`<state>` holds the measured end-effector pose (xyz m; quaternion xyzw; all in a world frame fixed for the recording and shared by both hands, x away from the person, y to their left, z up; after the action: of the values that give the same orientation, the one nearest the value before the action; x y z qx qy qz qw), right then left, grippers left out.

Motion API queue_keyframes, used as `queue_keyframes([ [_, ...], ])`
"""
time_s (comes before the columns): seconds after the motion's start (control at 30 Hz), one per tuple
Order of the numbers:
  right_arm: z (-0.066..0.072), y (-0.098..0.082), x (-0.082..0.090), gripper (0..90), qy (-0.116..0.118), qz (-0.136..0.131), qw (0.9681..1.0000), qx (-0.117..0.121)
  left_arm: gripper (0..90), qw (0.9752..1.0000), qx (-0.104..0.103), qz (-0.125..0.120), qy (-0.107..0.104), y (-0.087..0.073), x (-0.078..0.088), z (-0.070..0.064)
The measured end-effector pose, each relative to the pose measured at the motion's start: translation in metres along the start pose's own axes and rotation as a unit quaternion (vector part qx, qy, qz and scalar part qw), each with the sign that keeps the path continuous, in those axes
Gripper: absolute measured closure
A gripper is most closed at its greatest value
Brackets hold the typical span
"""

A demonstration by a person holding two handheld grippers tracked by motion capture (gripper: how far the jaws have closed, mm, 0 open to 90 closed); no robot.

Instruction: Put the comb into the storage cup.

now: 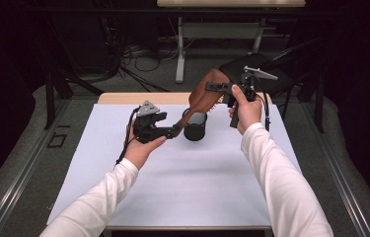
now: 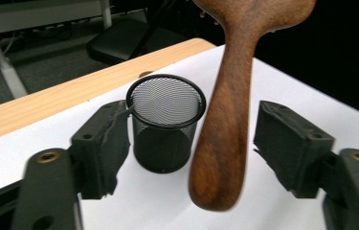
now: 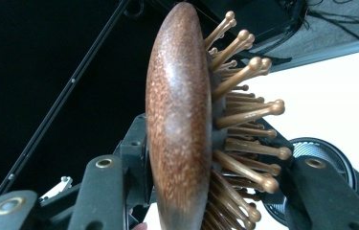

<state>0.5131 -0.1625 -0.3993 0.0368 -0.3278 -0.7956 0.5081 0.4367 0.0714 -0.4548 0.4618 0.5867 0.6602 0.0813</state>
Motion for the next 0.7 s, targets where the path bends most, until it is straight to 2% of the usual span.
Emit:
queue_keyframes([
  [0.23, 0.003, 0.008, 0.001, 50.2, -0.008, -0.011, 0.9999, 0.006, 19.8, 0.9999, 0.013, -0.007, -0.006, 0.002, 0.003, 0.001],
  [0.43, 0.004, 0.012, 0.001, 50.1, -0.016, -0.019, 0.9997, 0.010, 14.9, 0.9997, 0.020, -0.010, 0.001, 0.004, 0.007, 0.005],
  [0.57, 0.004, 0.016, 0.003, 50.1, -0.022, -0.030, 0.9992, 0.012, 8.4, 0.9996, 0.025, -0.011, 0.008, 0.003, 0.009, 0.008],
  [0.7, 0.003, 0.018, 0.004, 50.1, -0.026, -0.038, 0.9989, 0.012, 6.8, 0.9995, 0.027, -0.014, 0.011, 0.003, 0.010, 0.010],
])
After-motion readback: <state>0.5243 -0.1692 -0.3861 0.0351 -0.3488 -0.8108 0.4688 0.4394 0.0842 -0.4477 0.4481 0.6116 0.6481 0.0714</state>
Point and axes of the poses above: each handheld gripper's, and its own axes: x roughly backward along the jaws, y roughly out of its top, z roughly to its left, the point moved 5 cm from there along -x, roughly forward along the jaws, and after that the axes turned 5 degrees about z, right-handed, at the moved point
